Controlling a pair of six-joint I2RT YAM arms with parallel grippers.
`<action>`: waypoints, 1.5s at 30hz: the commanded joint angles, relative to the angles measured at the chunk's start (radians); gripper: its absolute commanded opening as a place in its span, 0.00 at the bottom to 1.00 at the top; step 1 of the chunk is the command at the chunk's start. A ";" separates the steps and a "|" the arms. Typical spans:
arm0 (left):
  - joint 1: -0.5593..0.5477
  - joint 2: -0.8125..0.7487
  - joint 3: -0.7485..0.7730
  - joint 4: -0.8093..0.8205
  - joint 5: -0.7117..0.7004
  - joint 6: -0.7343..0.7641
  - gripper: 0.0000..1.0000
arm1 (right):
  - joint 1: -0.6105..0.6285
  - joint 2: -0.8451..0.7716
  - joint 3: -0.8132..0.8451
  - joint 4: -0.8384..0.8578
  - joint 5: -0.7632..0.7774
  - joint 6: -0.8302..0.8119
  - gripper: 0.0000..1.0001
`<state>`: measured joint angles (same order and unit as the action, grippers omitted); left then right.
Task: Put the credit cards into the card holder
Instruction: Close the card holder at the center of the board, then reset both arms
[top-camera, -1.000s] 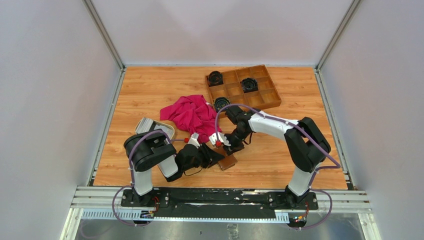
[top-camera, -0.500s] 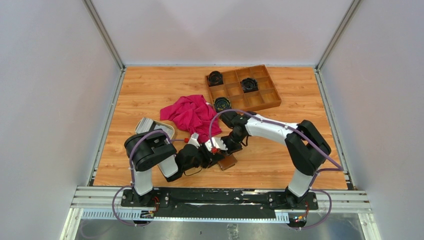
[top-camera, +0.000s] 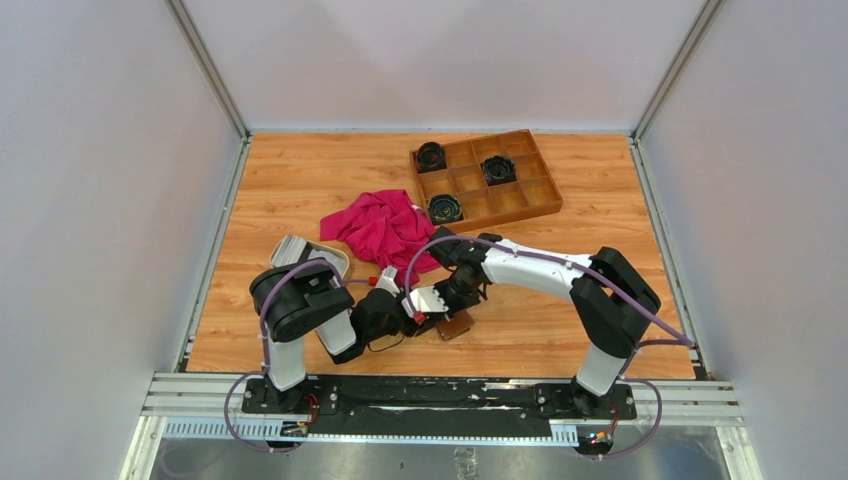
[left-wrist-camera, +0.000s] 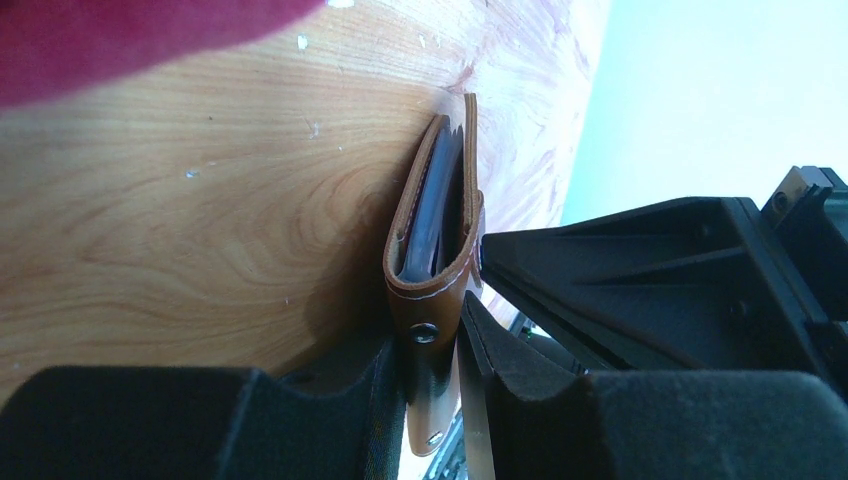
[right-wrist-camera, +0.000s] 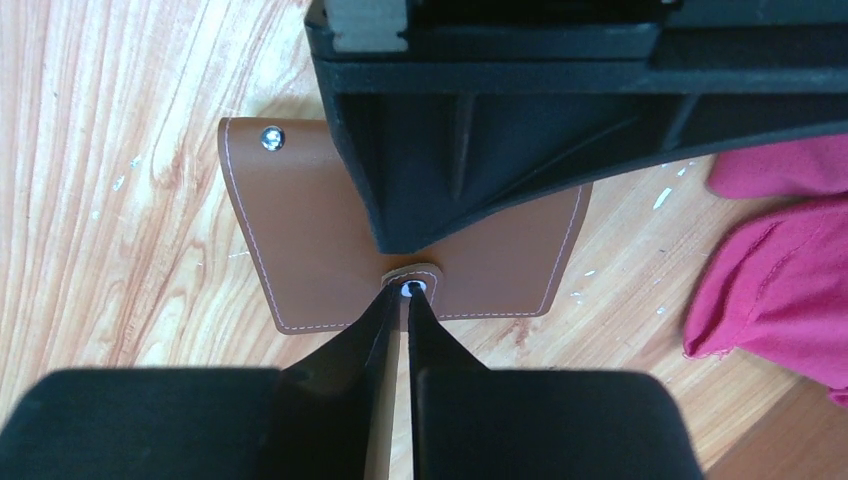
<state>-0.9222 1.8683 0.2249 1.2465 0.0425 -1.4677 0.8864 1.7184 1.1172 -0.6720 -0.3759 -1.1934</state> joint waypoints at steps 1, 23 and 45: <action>0.004 0.049 -0.033 -0.179 -0.017 0.049 0.29 | 0.079 0.075 -0.056 0.014 -0.032 0.012 0.08; 0.045 -0.111 -0.065 -0.261 -0.031 0.251 0.47 | -0.237 -0.329 -0.063 -0.034 -0.225 0.166 0.59; 0.052 -1.270 0.496 -1.622 -0.441 1.231 1.00 | -0.752 -0.659 0.100 -0.093 -0.365 0.593 0.87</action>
<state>-0.8783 0.6830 0.6086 -0.1421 -0.3077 -0.4671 0.1898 1.0801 1.1526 -0.7284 -0.7303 -0.7425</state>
